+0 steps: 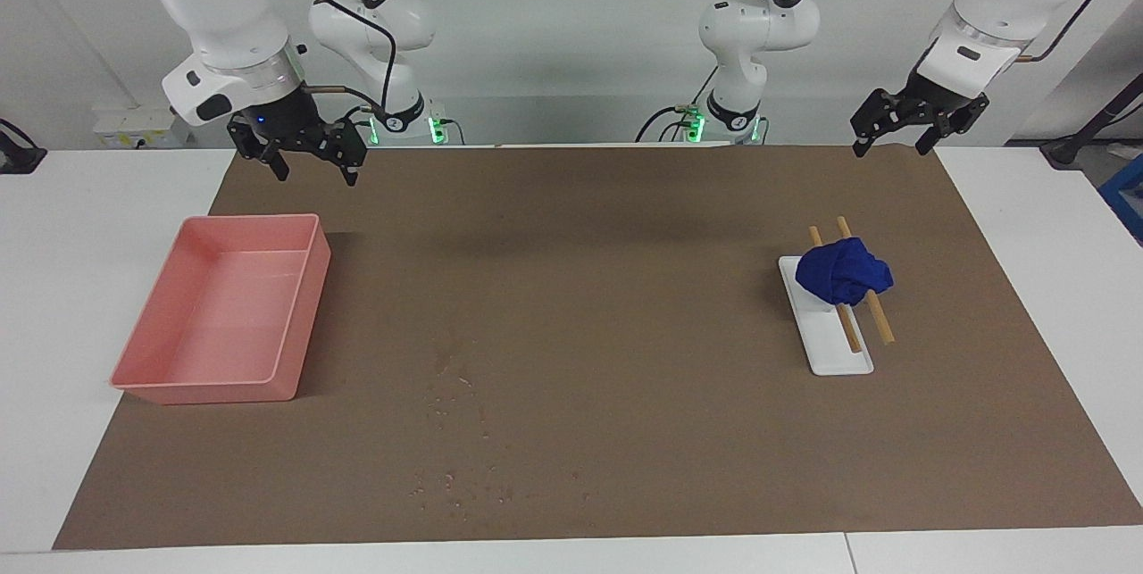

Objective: Wipe water with towel using both arms
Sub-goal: 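Move the left gripper toward the blue cloth on the white tray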

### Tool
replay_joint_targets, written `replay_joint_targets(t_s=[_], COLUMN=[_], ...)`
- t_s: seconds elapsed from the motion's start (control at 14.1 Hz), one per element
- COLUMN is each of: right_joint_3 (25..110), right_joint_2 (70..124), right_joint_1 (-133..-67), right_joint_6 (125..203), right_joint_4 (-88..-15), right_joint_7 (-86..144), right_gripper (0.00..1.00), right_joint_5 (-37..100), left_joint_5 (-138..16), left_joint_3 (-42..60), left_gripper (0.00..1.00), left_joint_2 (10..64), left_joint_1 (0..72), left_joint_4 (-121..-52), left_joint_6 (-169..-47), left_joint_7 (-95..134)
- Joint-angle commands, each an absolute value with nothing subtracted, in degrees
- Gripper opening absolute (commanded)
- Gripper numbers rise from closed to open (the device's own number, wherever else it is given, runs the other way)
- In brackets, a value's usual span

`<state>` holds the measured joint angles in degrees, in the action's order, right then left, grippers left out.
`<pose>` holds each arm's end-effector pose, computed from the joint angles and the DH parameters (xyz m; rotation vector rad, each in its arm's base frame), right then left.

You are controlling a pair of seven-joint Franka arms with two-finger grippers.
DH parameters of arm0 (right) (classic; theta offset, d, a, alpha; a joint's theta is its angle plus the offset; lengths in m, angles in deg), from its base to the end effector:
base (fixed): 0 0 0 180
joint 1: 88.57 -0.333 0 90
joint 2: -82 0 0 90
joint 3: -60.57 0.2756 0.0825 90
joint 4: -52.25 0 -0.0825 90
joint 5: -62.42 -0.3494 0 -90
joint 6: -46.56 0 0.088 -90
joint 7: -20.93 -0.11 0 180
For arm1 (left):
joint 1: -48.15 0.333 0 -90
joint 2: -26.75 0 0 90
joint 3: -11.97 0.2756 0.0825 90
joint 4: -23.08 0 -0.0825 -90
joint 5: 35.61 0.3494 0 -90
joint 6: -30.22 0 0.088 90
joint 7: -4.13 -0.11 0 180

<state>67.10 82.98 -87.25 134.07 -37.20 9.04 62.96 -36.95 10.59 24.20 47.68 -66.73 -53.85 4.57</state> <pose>0.5175 0.0456 0.5727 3.1204 -0.1823 -0.0769 0.4966 -0.0191 0.5964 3.1190 -0.0411 -0.0876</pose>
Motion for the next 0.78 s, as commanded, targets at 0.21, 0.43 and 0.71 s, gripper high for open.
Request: replay_joint_targets(t_s=[0.21, 0.43, 0.71], right_joint_3=[67.6, 67.69, 67.69], right_joint_2=[82.35, 82.35, 82.35], right_joint_1=[-86.2, -86.2, -86.2], right_joint_6=[133.39, 133.39, 133.31], right_joint_4=[-37.75, -37.75, -37.75], right_joint_7=[10.12, 10.12, 10.12], right_gripper=[1.0, 1.0, 1.0], right_joint_5=[61.63, 61.63, 61.63], left_joint_5=[-36.93, -36.93, -36.76], left_joint_3=[11.09, 10.92, 10.92], left_gripper=[1.0, 1.0, 1.0], left_joint_2=[23.06, 23.06, 23.14], left_joint_1=[47.53, 47.44, 47.36], left_joint_4=[-68.32, -68.32, -67.97], left_joint_6=[-54.85, -54.77, -54.24], left_joint_7=[3.87, 3.96, 3.6])
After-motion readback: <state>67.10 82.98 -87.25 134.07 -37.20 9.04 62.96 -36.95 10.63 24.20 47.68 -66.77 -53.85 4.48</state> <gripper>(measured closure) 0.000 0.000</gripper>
